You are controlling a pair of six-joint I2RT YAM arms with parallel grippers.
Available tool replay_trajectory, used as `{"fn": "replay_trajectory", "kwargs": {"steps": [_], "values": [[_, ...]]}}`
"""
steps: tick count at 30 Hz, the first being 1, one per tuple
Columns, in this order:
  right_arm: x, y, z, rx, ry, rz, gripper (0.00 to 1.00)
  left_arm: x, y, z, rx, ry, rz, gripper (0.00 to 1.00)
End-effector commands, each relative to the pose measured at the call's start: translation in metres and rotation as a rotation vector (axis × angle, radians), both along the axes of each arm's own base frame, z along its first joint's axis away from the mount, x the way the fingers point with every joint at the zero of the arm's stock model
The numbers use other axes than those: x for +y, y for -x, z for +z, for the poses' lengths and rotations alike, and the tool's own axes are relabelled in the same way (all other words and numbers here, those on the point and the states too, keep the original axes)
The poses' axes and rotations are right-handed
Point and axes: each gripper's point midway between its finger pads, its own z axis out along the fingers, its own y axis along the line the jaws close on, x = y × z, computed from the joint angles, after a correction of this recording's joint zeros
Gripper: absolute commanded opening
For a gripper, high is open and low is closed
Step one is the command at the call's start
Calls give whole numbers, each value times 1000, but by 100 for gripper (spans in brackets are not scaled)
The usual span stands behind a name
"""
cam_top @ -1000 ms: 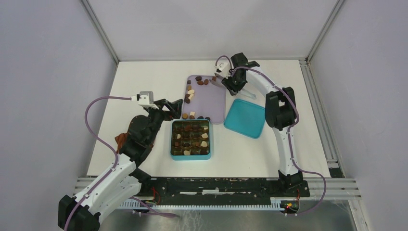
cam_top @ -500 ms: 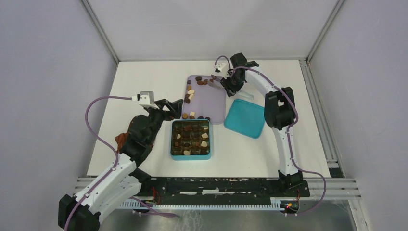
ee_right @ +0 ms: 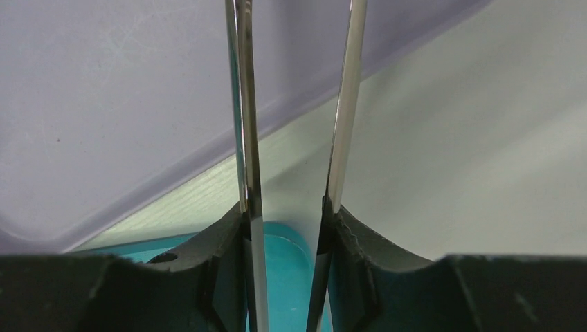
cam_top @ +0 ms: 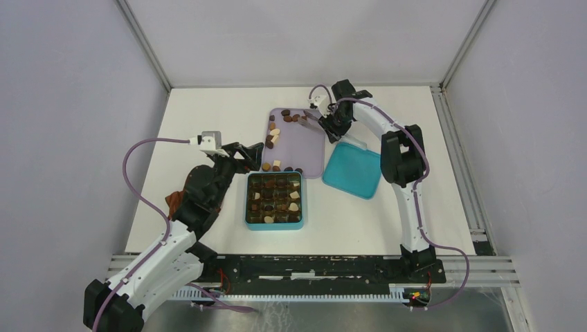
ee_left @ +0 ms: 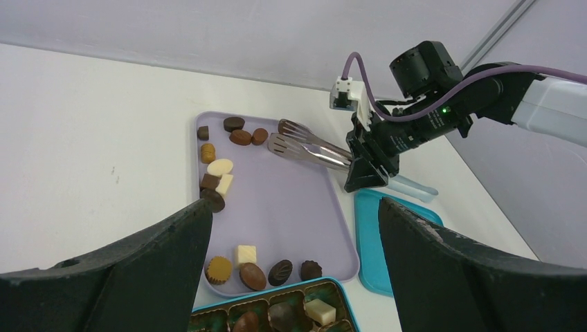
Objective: Pack the chocolate
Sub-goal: Pick up the fake chocolate from the plate.
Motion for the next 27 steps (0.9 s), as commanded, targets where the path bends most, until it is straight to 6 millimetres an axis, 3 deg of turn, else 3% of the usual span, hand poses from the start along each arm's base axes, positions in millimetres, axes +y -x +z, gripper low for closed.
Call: {"fn": "replay_trajectory", "kwargs": {"steps": [1, 6, 9, 16, 22, 27], "values": [[-11, 5, 33, -47, 4, 13, 29, 1, 1, 16, -67, -17, -3, 94], [-15, 13, 30, -18, 12, 32, 37, 1, 1, 16, -68, -16, -4, 94], [-17, 12, 31, -22, 13, 29, 45, 1, 1, 17, -71, -16, -7, 94], [-16, 7, 37, -38, 3, 15, 53, 0, 2, 17, -73, -15, -9, 94], [-19, 8, 38, -35, -3, 3, 54, 1, 2, 16, -74, -13, -10, 94], [-13, 10, 37, -17, -31, 9, 50, 1, 3, 17, -77, -13, -11, 94]]}}
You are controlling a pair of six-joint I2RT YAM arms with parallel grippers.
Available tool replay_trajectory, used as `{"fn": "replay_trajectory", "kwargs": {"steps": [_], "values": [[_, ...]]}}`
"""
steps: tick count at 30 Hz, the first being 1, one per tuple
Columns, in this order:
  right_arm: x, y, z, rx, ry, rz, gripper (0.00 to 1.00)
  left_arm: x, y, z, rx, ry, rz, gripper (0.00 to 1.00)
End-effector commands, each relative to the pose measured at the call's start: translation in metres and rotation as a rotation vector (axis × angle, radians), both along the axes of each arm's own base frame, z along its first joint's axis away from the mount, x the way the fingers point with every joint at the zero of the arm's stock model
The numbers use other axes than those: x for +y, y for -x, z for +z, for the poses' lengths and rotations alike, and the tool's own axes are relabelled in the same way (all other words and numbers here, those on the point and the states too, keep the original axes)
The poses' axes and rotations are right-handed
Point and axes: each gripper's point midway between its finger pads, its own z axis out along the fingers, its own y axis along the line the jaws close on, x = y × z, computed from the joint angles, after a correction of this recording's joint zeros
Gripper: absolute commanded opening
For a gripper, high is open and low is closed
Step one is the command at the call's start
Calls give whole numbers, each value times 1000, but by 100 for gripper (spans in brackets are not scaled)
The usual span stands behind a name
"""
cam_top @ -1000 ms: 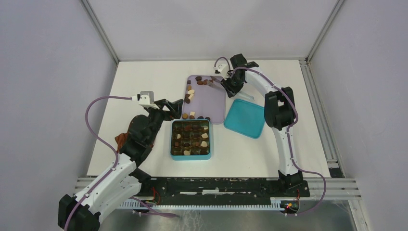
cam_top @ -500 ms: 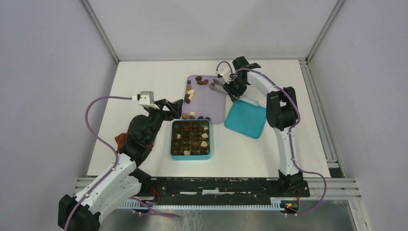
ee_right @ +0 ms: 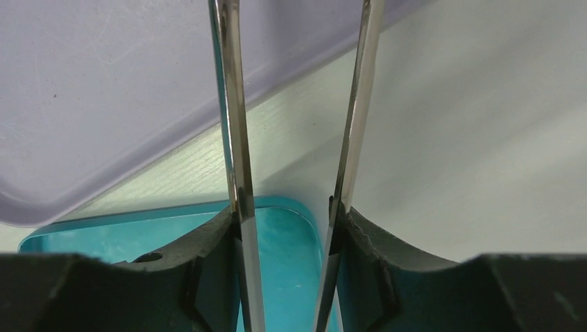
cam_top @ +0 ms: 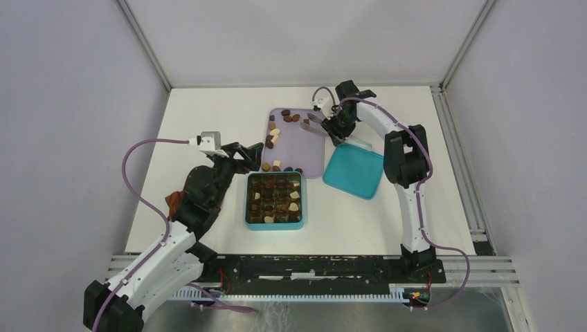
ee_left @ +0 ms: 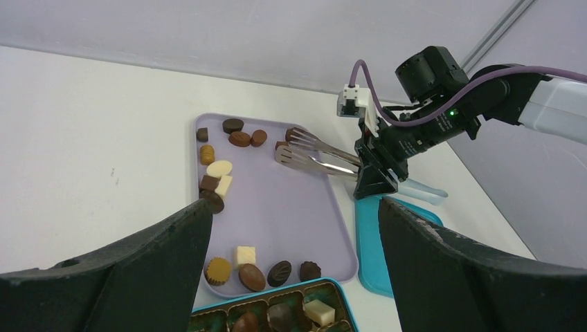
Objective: Pack the chocolate
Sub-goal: Pick up the fake chocolate from the plate, then place the fake chocolate in the packing box.
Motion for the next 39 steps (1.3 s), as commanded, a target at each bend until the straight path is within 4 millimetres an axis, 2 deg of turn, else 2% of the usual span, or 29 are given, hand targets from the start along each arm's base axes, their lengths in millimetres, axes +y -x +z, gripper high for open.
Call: {"fn": "replay_trajectory", "kwargs": {"steps": [1, 5, 10, 16, 22, 29, 39], "values": [[6, -7, 38, -62, -61, -8, 48, 0, 2, 15, -70, -17, -8, 94], [10, -6, 39, -52, -79, 0, 42, 0, 2, 15, -69, -17, -10, 94], [16, 2, 44, -47, -94, 57, 41, 0, 1, 15, -70, -18, -10, 94], [13, 12, 50, -50, -79, 101, 34, -1, 3, 15, -71, -14, -17, 94], [7, 26, 55, -78, -76, 118, 33, 0, 4, 15, -72, -8, -18, 94], [8, 33, 64, -116, -100, 132, 31, 0, 4, 14, -62, -6, -16, 94], [9, 36, 72, -144, -118, 159, 32, 1, -11, -4, 92, -17, 43, 94]]}}
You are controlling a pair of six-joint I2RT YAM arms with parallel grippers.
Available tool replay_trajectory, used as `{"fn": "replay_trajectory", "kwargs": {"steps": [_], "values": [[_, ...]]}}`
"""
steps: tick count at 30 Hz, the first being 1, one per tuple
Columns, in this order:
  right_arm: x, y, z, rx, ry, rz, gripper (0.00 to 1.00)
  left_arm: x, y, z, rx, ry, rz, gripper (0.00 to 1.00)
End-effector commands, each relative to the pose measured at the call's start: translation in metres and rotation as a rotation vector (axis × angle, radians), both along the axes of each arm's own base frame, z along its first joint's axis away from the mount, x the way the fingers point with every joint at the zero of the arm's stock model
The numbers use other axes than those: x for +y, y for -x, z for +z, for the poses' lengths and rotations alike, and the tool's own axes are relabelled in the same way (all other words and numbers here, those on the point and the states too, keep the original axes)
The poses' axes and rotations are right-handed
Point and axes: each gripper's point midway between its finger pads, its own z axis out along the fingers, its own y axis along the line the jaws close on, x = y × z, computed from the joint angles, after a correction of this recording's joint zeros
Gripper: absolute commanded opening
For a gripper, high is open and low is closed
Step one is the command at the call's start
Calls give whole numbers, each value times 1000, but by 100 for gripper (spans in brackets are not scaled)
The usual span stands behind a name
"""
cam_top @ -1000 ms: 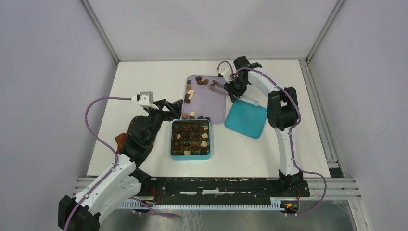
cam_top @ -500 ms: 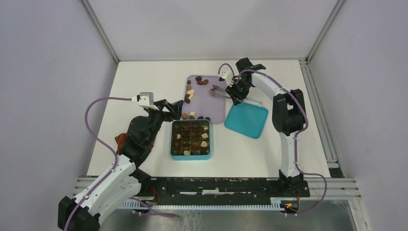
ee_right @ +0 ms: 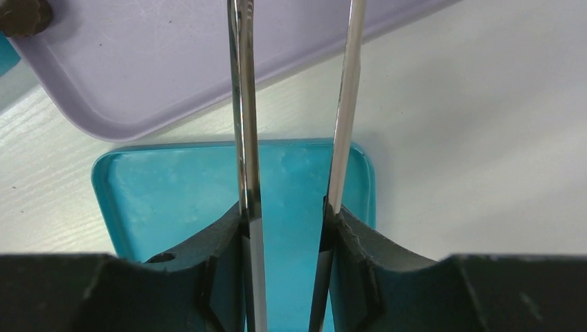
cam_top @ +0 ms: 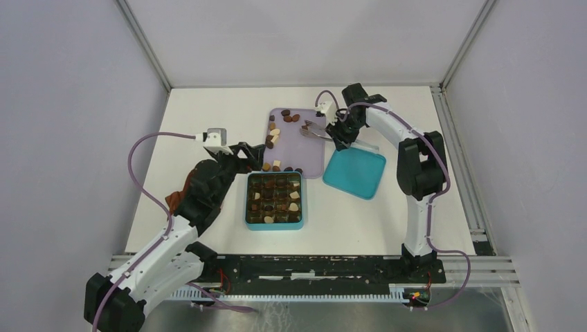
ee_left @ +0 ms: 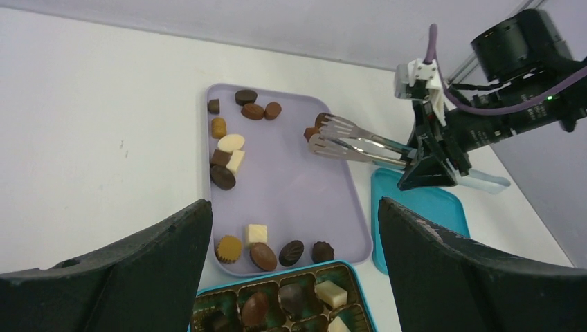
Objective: Pack the chocolate
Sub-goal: Place the fake chocolate in the packing box.
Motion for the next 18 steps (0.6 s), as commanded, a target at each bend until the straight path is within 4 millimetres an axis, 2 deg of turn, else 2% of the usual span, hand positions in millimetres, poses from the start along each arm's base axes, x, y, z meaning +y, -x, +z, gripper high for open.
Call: {"fn": "replay_trajectory", "kwargs": {"steps": [1, 5, 9, 13, 18], "values": [[10, -7, 38, -110, -62, 42, 31, 4, -7, 12, 23, 18, 43, 94], [12, -1, 39, -104, -78, 60, 31, 4, -9, 7, 58, 10, 54, 94], [21, 12, 53, -111, -114, 104, 31, 8, -10, 1, 96, 9, 86, 94], [41, 43, 71, -154, -143, 207, 32, 12, -13, -4, 133, -2, 115, 93], [71, 99, 86, -182, -206, 364, 32, 22, -10, 0, 142, -18, 162, 93]]}}
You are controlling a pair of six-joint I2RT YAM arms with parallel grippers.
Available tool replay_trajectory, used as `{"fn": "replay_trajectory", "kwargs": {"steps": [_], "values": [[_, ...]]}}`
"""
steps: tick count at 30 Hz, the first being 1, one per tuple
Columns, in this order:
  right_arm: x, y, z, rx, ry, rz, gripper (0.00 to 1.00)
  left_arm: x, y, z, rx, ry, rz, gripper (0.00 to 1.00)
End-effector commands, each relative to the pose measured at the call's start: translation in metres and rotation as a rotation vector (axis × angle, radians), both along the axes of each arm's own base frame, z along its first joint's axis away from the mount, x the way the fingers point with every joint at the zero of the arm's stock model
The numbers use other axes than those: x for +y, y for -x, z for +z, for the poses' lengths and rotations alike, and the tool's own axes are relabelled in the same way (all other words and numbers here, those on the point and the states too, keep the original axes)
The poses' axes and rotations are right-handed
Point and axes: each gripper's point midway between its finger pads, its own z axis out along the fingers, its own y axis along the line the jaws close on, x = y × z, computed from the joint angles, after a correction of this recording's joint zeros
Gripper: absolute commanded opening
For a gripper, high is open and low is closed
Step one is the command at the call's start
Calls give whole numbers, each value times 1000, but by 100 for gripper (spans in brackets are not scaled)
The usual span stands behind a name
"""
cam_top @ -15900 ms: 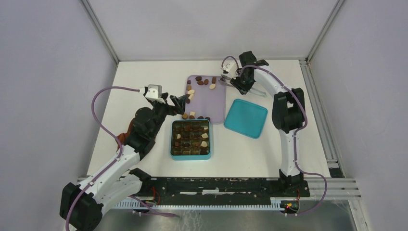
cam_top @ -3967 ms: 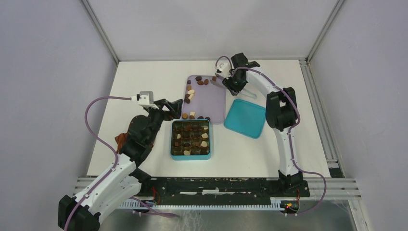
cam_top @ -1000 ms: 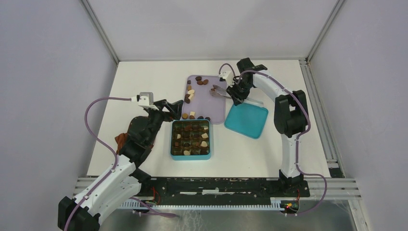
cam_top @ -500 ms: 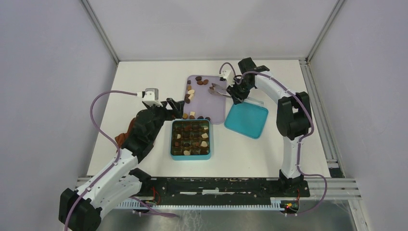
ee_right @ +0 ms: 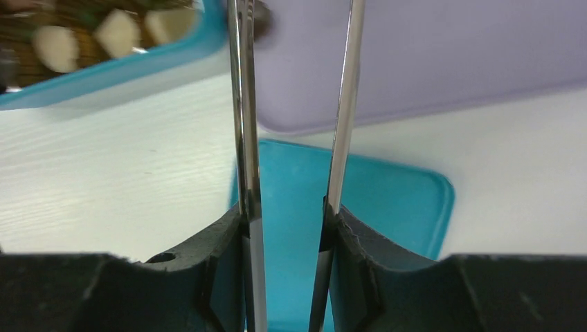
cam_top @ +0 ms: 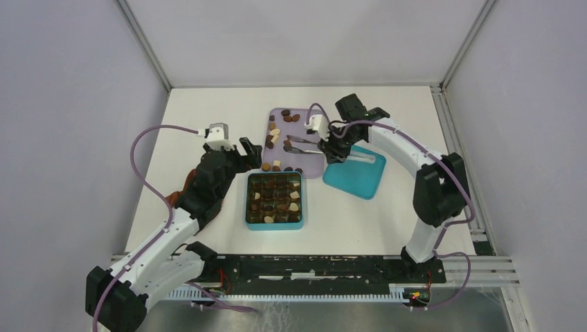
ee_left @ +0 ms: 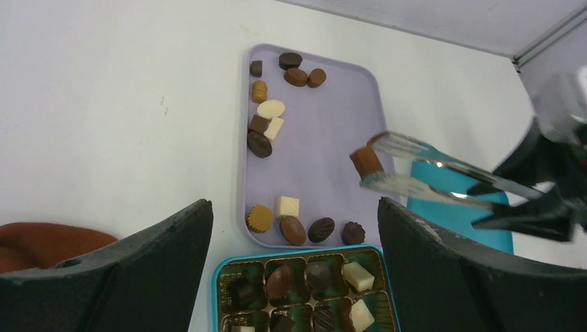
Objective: Pack the chocolate
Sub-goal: Place the fake chocolate in the packing box.
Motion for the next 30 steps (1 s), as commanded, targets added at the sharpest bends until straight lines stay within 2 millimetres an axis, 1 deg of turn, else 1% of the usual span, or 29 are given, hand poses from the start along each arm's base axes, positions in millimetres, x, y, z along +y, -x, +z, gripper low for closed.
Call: {"fn": "replay_trajectory", "kwargs": {"steps": [1, 2, 3, 5, 7, 9, 11, 14, 17, 24, 30], "values": [[43, 45, 44, -111, -140, 206, 32, 16, 1, 24, -17, 20, 88, 93], [51, 59, 47, -123, -151, 250, 32, 21, 3, 26, -14, 13, 105, 93], [58, 71, 47, -128, -155, 287, 32, 25, 6, 29, -15, 10, 117, 93], [73, 98, 47, -133, -166, 374, 32, 29, 12, 40, -36, 26, 124, 93], [82, 115, 47, -135, -173, 430, 32, 33, 21, 53, -62, 51, 120, 93], [88, 126, 43, -124, -177, 468, 32, 36, 27, 58, -65, 60, 119, 93], [94, 139, 34, -104, -166, 509, 32, 38, 33, 63, -70, 66, 118, 93], [102, 156, 16, -96, -120, 561, 32, 42, 40, 67, -76, 74, 119, 93], [109, 164, 3, -94, -74, 594, 32, 47, 44, 67, -77, 73, 131, 93], [116, 171, -7, -81, -39, 619, 33, 49, 47, 66, -77, 71, 134, 93], [124, 168, -11, -77, -5, 614, 35, 47, 47, 64, -73, 69, 128, 93]]}}
